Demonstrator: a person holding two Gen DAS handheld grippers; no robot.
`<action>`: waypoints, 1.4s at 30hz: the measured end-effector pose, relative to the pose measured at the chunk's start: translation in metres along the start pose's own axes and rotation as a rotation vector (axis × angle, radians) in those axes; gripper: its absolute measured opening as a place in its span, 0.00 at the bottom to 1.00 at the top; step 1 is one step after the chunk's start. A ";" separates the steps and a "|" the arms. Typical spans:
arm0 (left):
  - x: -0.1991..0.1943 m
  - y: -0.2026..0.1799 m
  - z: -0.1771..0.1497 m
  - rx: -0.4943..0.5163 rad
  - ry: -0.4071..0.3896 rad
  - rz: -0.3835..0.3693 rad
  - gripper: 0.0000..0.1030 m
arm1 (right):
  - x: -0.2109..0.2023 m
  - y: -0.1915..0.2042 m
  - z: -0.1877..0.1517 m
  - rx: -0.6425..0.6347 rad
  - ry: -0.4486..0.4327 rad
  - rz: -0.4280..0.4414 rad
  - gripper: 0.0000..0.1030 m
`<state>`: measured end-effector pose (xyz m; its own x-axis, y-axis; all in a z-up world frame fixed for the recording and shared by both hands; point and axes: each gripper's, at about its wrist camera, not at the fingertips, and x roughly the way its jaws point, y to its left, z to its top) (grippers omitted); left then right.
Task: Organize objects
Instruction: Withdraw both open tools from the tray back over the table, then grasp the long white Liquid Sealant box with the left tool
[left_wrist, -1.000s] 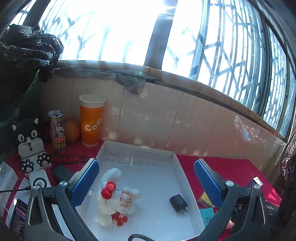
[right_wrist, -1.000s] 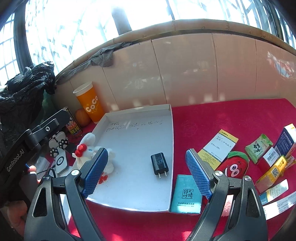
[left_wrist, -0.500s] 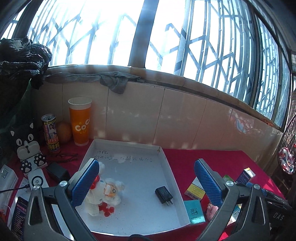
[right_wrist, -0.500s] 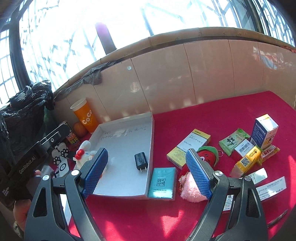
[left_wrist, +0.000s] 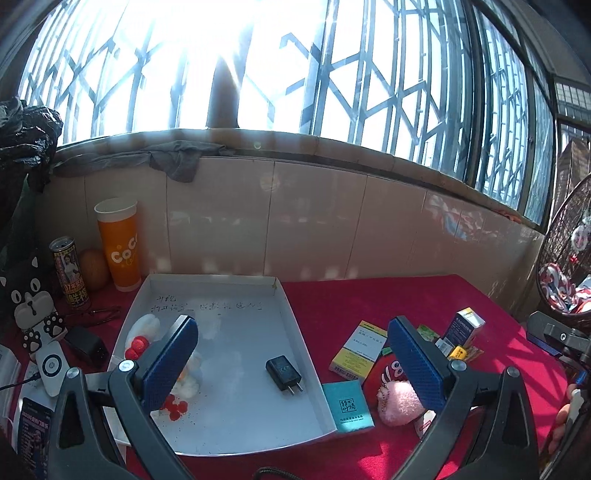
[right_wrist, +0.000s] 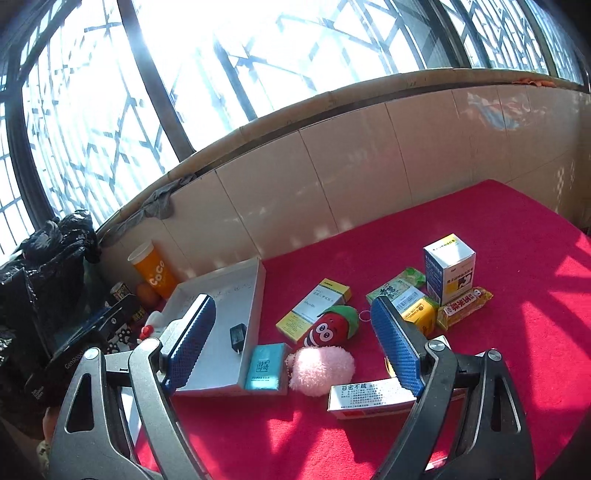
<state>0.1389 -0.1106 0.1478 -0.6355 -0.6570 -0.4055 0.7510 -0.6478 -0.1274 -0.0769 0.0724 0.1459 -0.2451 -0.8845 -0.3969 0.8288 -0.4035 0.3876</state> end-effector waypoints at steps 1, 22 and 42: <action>0.001 -0.004 -0.001 0.009 0.003 -0.011 1.00 | -0.009 -0.006 0.002 -0.006 -0.016 0.002 0.84; 0.057 -0.104 -0.062 0.254 0.282 -0.293 1.00 | -0.047 -0.157 -0.047 0.197 0.130 -0.190 0.84; 0.085 -0.214 -0.129 0.685 0.491 -0.551 0.98 | -0.008 -0.155 -0.104 0.200 0.401 -0.055 0.84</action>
<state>-0.0529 0.0214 0.0239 -0.6032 -0.0679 -0.7947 0.0120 -0.9970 0.0761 -0.1504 0.1667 0.0023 -0.0386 -0.7158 -0.6973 0.6972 -0.5192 0.4944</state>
